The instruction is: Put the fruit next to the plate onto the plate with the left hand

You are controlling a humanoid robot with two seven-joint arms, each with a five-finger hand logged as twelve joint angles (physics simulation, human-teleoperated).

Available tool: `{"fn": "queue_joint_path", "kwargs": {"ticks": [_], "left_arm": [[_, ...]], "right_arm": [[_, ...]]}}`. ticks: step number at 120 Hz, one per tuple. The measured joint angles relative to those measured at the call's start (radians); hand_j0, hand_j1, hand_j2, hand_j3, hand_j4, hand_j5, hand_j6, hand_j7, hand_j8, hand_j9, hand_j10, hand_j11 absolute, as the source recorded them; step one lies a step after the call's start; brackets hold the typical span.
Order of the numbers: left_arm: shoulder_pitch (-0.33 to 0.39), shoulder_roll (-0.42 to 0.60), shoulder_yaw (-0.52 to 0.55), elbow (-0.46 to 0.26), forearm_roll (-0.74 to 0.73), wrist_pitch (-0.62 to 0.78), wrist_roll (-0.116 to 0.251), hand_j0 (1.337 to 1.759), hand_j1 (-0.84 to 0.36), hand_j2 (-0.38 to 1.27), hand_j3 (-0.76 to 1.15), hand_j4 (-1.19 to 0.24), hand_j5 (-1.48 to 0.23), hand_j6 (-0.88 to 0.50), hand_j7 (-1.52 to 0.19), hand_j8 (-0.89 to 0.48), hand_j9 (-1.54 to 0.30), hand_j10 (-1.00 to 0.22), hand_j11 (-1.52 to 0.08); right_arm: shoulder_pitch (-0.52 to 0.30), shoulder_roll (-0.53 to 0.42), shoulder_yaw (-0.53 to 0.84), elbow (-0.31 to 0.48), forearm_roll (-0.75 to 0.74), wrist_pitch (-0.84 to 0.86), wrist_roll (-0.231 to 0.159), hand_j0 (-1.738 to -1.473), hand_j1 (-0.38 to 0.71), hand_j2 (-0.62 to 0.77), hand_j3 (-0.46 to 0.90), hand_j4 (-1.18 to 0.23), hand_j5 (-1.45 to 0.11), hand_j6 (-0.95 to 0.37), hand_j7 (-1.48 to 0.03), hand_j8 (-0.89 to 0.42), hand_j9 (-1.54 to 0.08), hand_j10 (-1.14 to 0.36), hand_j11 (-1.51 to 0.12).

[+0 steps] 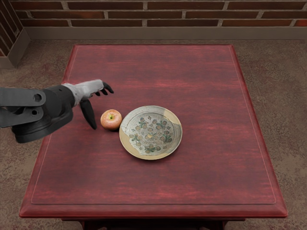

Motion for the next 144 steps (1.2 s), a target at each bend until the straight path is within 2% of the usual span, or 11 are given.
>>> {"fn": "queue_joint_path", "kwargs": {"ticks": [37, 95, 130, 144], "left_arm": [[-0.002, -0.093, 0.062, 0.009, -0.045, 0.079, 0.0, 1.658, 0.05, 0.05, 0.0, -0.25, -0.32, -0.25, -0.32, -0.25, -0.32, -0.25, -0.32], [0.04, -0.194, 0.07, 0.125, -0.096, 0.093, 0.0, 1.658, 0.03, 0.06, 0.0, -0.27, -0.35, -0.27, -0.35, -0.27, -0.35, -0.27, -0.35], [0.044, -0.228, 0.073, 0.166, -0.094, 0.12, 0.0, 1.658, -0.01, 0.06, 0.0, -0.3, -0.39, -0.3, -0.39, -0.3, -0.39, -0.3, -0.39], [0.069, -0.244, 0.074, 0.188, -0.089, 0.128, 0.0, 1.658, -0.02, 0.06, 0.0, -0.31, -0.4, -0.31, -0.4, -0.31, -0.4, -0.31, -0.4]], "right_arm": [[0.004, 0.0, 0.0, -0.001, 0.0, 0.0, 0.0, -1.658, -0.31, -0.01, 0.0, -0.03, -0.05, -0.03, -0.05, -0.03, -0.05, -0.03, -0.05], [0.005, 0.0, 0.0, -0.001, 0.0, 0.0, -0.001, -1.658, -0.31, -0.01, 0.0, -0.03, -0.05, -0.04, -0.05, -0.03, -0.05, -0.03, -0.05], [0.005, 0.0, 0.0, -0.001, 0.0, 0.0, -0.001, -1.658, -0.31, -0.01, 0.0, -0.03, -0.05, -0.04, -0.05, -0.03, -0.05, -0.03, -0.05], [0.005, 0.0, 0.0, -0.001, 0.0, 0.0, -0.001, -1.658, -0.31, -0.01, 0.0, -0.03, -0.05, -0.04, -0.05, -0.03, -0.05, -0.03, -0.05]]}}
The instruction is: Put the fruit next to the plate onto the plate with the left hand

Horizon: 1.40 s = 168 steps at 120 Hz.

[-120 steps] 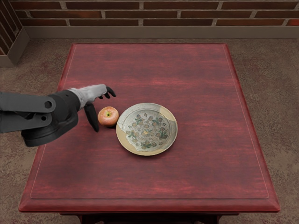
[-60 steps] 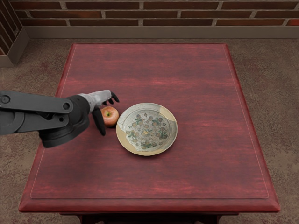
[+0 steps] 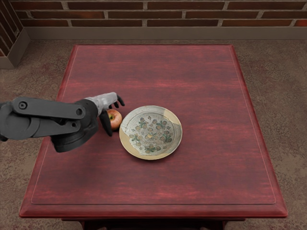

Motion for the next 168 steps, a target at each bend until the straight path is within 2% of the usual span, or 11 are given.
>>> {"fn": "queue_joint_path", "kwargs": {"ticks": [55, 71, 79, 93, 98, 117, 135, 147, 154, 161, 168], "left_arm": [[0.012, -0.043, 0.029, 0.047, 0.007, 0.007, 0.0, 1.658, -0.13, 0.08, 0.0, -0.4, -0.52, -0.4, -0.52, -0.4, -0.52, -0.4, -0.52], [0.012, -0.046, 0.031, 0.054, 0.008, 0.006, 0.0, 1.657, -0.18, 0.07, 0.0, -0.46, -0.6, -0.46, -0.6, -0.46, -0.6, -0.46, -0.6], [0.012, -0.052, 0.031, 0.056, 0.008, 0.006, 0.001, 1.654, -0.19, 0.04, 0.0, -0.5, -0.66, -0.41, -0.67, -0.43, -0.67, -0.5, -0.67], [0.012, -0.052, 0.031, 0.057, 0.007, 0.004, 0.0, 1.653, -0.22, 0.12, 0.0, -0.57, -0.77, -0.36, -0.77, -0.37, -0.77, -0.57, -0.77], [0.012, -0.052, 0.031, 0.057, 0.006, 0.004, 0.0, 1.652, -0.23, 0.14, 0.0, -0.55, -0.82, -0.34, -0.81, -0.35, -0.82, -0.58, -0.82], [0.01, -0.052, 0.031, 0.057, 0.003, 0.0, 0.001, 1.647, -0.26, 0.18, 0.0, -0.45, -1.0, -0.25, -0.99, -0.23, -0.98, -0.52, -0.98], [-0.012, -0.042, 0.032, 0.054, -0.008, -0.009, 0.0, 1.647, -0.39, 0.38, 0.0, -0.32, -1.12, -0.13, -1.07, -0.14, -1.05, -0.42, -1.05], [-0.056, -0.017, 0.032, 0.047, -0.015, -0.019, 0.0, 1.646, -0.38, 0.32, 0.0, -0.29, -1.16, -0.1, -1.09, -0.13, -1.07, -0.4, -1.08], [-0.072, -0.004, 0.031, 0.041, -0.026, -0.031, 0.0, 1.647, -0.4, 0.36, 0.0, -0.26, -1.18, -0.09, -1.11, -0.1, -1.08, -0.38, -1.08], [-0.097, 0.008, 0.028, 0.03, -0.035, -0.048, 0.001, 1.647, -0.35, 0.26, 0.0, -0.29, -1.19, -0.1, -1.11, -0.12, -1.09, -0.4, -1.09], [-0.112, 0.015, 0.018, 0.017, -0.051, -0.077, 0.0, 1.646, -0.31, 0.22, 0.0, -0.32, -1.19, -0.13, -1.11, -0.15, -1.09, -0.44, -1.1]], "right_arm": [[0.001, 0.0, 0.0, 0.002, 0.0, 0.0, 0.0, -1.658, -0.31, -0.01, 0.0, -0.03, -0.05, -0.04, -0.05, -0.03, -0.05, -0.03, -0.05], [0.002, 0.0, 0.0, 0.002, 0.0, 0.0, 0.0, -1.658, -0.31, -0.01, 0.0, -0.03, -0.05, -0.04, -0.05, -0.03, -0.05, -0.03, -0.05], [0.002, 0.0, 0.0, 0.002, 0.0, 0.0, 0.0, -1.658, -0.31, -0.01, 0.0, -0.03, -0.05, -0.03, -0.05, -0.03, -0.05, -0.03, -0.05], [0.002, 0.0, 0.0, 0.002, 0.0, 0.0, 0.0, -1.658, -0.31, -0.01, 0.0, -0.03, -0.05, -0.03, -0.05, -0.03, -0.05, -0.03, -0.05], [0.002, 0.0, 0.0, 0.002, 0.0, 0.0, 0.0, -1.658, -0.31, -0.01, 0.0, -0.03, -0.05, -0.03, -0.05, -0.03, -0.05, -0.03, -0.05], [0.002, 0.0, 0.0, 0.002, 0.0, 0.0, 0.0, -1.658, -0.31, -0.01, 0.0, -0.03, -0.05, -0.03, -0.05, -0.03, -0.05, -0.03, -0.05], [0.002, 0.0, 0.0, 0.002, 0.0, 0.0, 0.0, -1.658, -0.31, -0.01, 0.0, -0.03, -0.05, -0.03, -0.05, -0.03, -0.05, -0.03, -0.05], [0.002, 0.0, 0.0, 0.002, 0.0, 0.0, 0.0, -1.658, -0.31, -0.01, 0.0, -0.03, -0.05, -0.03, -0.05, -0.03, -0.05, -0.03, -0.05], [0.003, 0.0, 0.0, 0.002, 0.0, 0.0, 0.0, -1.658, -0.31, -0.01, 0.0, -0.03, -0.05, -0.03, -0.05, -0.03, -0.05, -0.03, -0.05], [0.005, 0.0, 0.0, 0.002, 0.0, 0.0, 0.0, -1.658, -0.31, -0.01, 0.0, -0.03, -0.05, -0.04, -0.05, -0.03, -0.05, -0.03, -0.05], [0.007, 0.0, 0.0, 0.002, 0.0, 0.0, 0.0, -1.658, -0.31, -0.01, 0.0, -0.03, -0.05, -0.03, -0.05, -0.03, -0.05, -0.03, -0.05]]}}
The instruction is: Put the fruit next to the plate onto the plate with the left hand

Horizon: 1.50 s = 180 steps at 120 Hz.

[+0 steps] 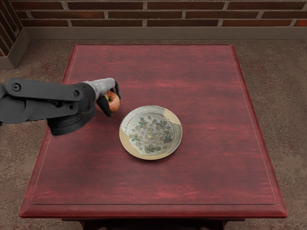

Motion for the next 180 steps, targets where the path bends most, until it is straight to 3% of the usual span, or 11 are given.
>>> {"fn": "queue_joint_path", "kwargs": {"ticks": [35, 40, 83, 103, 126, 145, 165, 180], "left_arm": [[-0.003, 0.03, -0.127, -0.042, -0.107, -0.187, -0.002, 1.646, -0.23, 0.12, 0.0, -0.37, -1.2, -0.18, -1.15, -0.19, -1.15, -0.51, -1.13], [-0.003, 0.029, -0.138, -0.044, -0.113, -0.199, -0.002, 1.647, -0.28, 0.3, 0.0, -0.37, -1.2, -0.18, -1.16, -0.17, -1.15, -0.51, -1.13], [0.009, -0.046, -0.219, -0.038, -0.154, -0.239, -0.002, 1.647, -0.34, 0.42, 0.0, -0.32, -1.23, -0.15, -1.16, -0.18, -1.15, -0.52, -1.14], [0.014, -0.073, -0.228, -0.02, -0.157, -0.237, -0.001, 1.647, -0.26, 0.29, 0.0, -0.37, -1.23, -0.19, -1.15, -0.23, -1.13, -0.57, -1.12], [0.02, -0.072, -0.23, -0.015, -0.152, -0.224, -0.001, 1.652, -0.21, 0.26, 0.0, -0.48, -0.95, -0.35, -0.9, -0.36, -0.9, -0.66, -0.89], [0.02, -0.072, -0.236, -0.014, -0.164, -0.22, 0.0, 1.655, -0.1, 0.15, 0.0, -0.38, -0.64, -0.32, -0.62, -0.32, -0.62, -0.46, -0.61], [0.017, -0.055, -0.253, -0.014, -0.175, -0.224, 0.0, 1.657, -0.02, 0.1, 0.0, -0.31, -0.47, -0.28, -0.46, -0.28, -0.46, -0.34, -0.45], [0.018, 0.109, -0.325, -0.016, -0.215, -0.284, 0.0, 1.657, 0.01, 0.08, 0.0, -0.28, -0.4, -0.27, -0.4, -0.27, -0.4, -0.3, -0.4]], "right_arm": [[0.002, 0.0, 0.0, 0.0, 0.0, 0.0, 0.0, -1.658, -0.31, -0.01, 0.0, -0.04, -0.05, -0.04, -0.05, -0.04, -0.05, -0.03, -0.05], [0.002, 0.0, 0.0, 0.0, 0.0, 0.0, 0.0, -1.658, -0.31, -0.01, 0.0, -0.04, -0.05, -0.04, -0.05, -0.04, -0.05, -0.03, -0.05], [0.003, 0.0, 0.0, 0.0, 0.0, 0.0, 0.0, -1.658, -0.31, -0.01, 0.0, -0.04, -0.05, -0.04, -0.05, -0.04, -0.05, -0.04, -0.05], [0.004, 0.0, 0.0, 0.0, 0.0, 0.0, 0.001, -1.658, -0.31, -0.01, 0.0, -0.04, -0.05, -0.04, -0.05, -0.04, -0.05, -0.04, -0.05], [0.004, 0.0, 0.0, 0.0, 0.0, 0.0, 0.001, -1.658, -0.31, -0.01, 0.0, -0.04, -0.05, -0.04, -0.05, -0.04, -0.05, -0.03, -0.05], [0.004, 0.0, 0.0, 0.0, 0.0, 0.0, 0.001, -1.658, -0.31, -0.01, 0.0, -0.03, -0.05, -0.04, -0.05, -0.03, -0.05, -0.03, -0.05], [0.004, 0.0, 0.0, 0.0, 0.0, 0.0, 0.001, -1.658, -0.31, -0.01, 0.0, -0.03, -0.05, -0.03, -0.05, -0.03, -0.05, -0.03, -0.05], [0.008, 0.0, 0.0, 0.001, 0.0, 0.0, 0.001, -1.658, -0.31, -0.01, 0.0, -0.03, -0.05, -0.03, -0.05, -0.03, -0.05, -0.03, -0.05]]}}
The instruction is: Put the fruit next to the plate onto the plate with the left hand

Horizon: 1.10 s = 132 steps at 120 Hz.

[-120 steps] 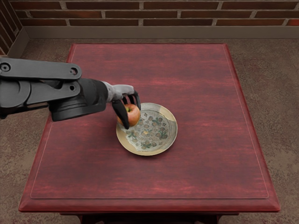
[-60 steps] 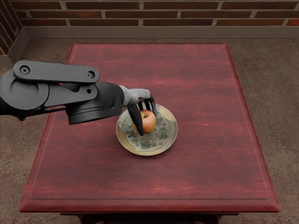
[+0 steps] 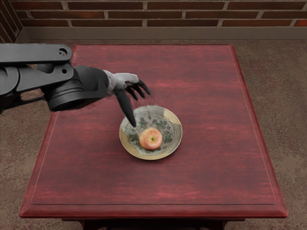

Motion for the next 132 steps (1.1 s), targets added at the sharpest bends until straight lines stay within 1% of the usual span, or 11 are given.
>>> {"fn": "queue_joint_path", "kwargs": {"ticks": [13, 19, 25, 32, 46, 56, 65, 74, 89, 103, 132], "left_arm": [[0.013, 0.113, -0.071, -0.003, -0.046, -0.108, 0.0, 1.658, 0.03, 0.07, 0.0, -0.27, -0.37, -0.26, -0.37, -0.26, -0.37, -0.28, -0.37], [0.048, 0.161, -0.11, -0.004, -0.067, -0.172, 0.0, 1.658, 0.03, 0.06, 0.0, -0.27, -0.36, -0.26, -0.36, -0.26, -0.36, -0.28, -0.36], [0.106, 0.22, -0.162, -0.005, -0.091, -0.244, 0.0, 1.658, 0.03, 0.06, 0.0, -0.26, -0.35, -0.26, -0.35, -0.26, -0.35, -0.27, -0.35], [0.197, 0.276, -0.243, -0.004, -0.11, -0.334, 0.0, 1.658, 0.04, 0.06, 0.0, -0.26, -0.35, -0.26, -0.35, -0.26, -0.35, -0.27, -0.35], [0.364, 0.328, -0.432, -0.002, -0.128, -0.5, 0.0, 1.658, 0.04, 0.06, 0.0, -0.26, -0.34, -0.26, -0.34, -0.26, -0.34, -0.26, -0.34], [0.452, 0.36, -0.555, 0.002, -0.145, -0.597, 0.0, 1.658, 0.04, 0.05, 0.0, -0.26, -0.34, -0.26, -0.34, -0.26, -0.34, -0.26, -0.33], [0.47, 0.38, -0.626, 0.028, -0.208, -0.653, 0.0, 1.658, 0.04, 0.05, 0.0, -0.26, -0.33, -0.25, -0.33, -0.25, -0.33, -0.26, -0.33], [0.511, 0.395, -0.662, 0.052, -0.269, -0.68, 0.0, 1.658, 0.05, 0.05, 0.0, -0.25, -0.33, -0.25, -0.33, -0.25, -0.33, -0.26, -0.33], [0.547, 0.405, -0.687, 0.091, -0.334, -0.698, 0.0, 1.658, 0.05, 0.05, 0.0, -0.25, -0.33, -0.25, -0.33, -0.25, -0.33, -0.25, -0.33], [0.609, 0.433, -0.693, 0.168, -0.371, -0.704, 0.0, 1.658, 0.05, 0.05, 0.0, -0.25, -0.33, -0.25, -0.33, -0.25, -0.33, -0.25, -0.33], [0.625, 0.433, -0.702, 0.269, -0.428, -0.706, 0.0, 1.658, 0.05, 0.05, 0.0, -0.25, -0.33, -0.25, -0.33, -0.25, -0.33, -0.25, -0.33]], "right_arm": [[0.003, 0.0, 0.0, 0.0, 0.0, 0.0, 0.0, -1.658, -0.31, -0.01, 0.0, -0.03, -0.05, -0.03, -0.05, -0.03, -0.05, -0.03, -0.05], [0.003, 0.0, 0.0, 0.0, 0.0, 0.0, -0.001, -1.658, -0.31, -0.01, 0.0, -0.03, -0.05, -0.03, -0.05, -0.03, -0.05, -0.03, -0.05], [0.003, 0.0, 0.0, 0.0, 0.0, 0.0, -0.001, -1.658, -0.31, -0.01, 0.0, -0.03, -0.05, -0.03, -0.05, -0.03, -0.05, -0.03, -0.05], [0.004, 0.0, 0.0, 0.001, 0.0, 0.0, -0.001, -1.658, -0.31, -0.01, 0.0, -0.03, -0.05, -0.03, -0.05, -0.03, -0.05, -0.03, -0.05], [0.004, 0.0, 0.0, 0.001, 0.0, 0.0, -0.001, -1.658, -0.31, -0.01, 0.0, -0.03, -0.05, -0.03, -0.05, -0.03, -0.05, -0.03, -0.05], [0.004, 0.0, 0.0, 0.001, 0.0, 0.0, -0.001, -1.658, -0.31, -0.01, 0.0, -0.03, -0.05, -0.03, -0.05, -0.03, -0.05, -0.03, -0.05], [0.004, 0.0, 0.0, 0.002, 0.0, 0.0, -0.001, -1.658, -0.31, -0.01, 0.0, -0.03, -0.05, -0.03, -0.05, -0.03, -0.05, -0.03, -0.05], [0.005, 0.0, 0.0, 0.002, 0.0, 0.0, -0.001, -1.658, -0.31, -0.01, 0.0, -0.03, -0.05, -0.03, -0.05, -0.03, -0.05, -0.03, -0.05], [0.005, 0.0, 0.0, 0.001, 0.0, 0.0, -0.001, -1.658, -0.31, -0.01, 0.0, -0.03, -0.05, -0.03, -0.05, -0.03, -0.05, -0.03, -0.05], [0.005, 0.0, 0.0, 0.001, 0.0, 0.0, -0.001, -1.658, -0.31, -0.01, 0.0, -0.03, -0.05, -0.03, -0.05, -0.03, -0.05, -0.03, -0.05], [0.005, 0.0, 0.0, 0.001, 0.0, 0.0, -0.001, -1.658, -0.31, -0.01, 0.0, -0.03, -0.05, -0.03, -0.05, -0.03, -0.05, -0.03, -0.05]]}}
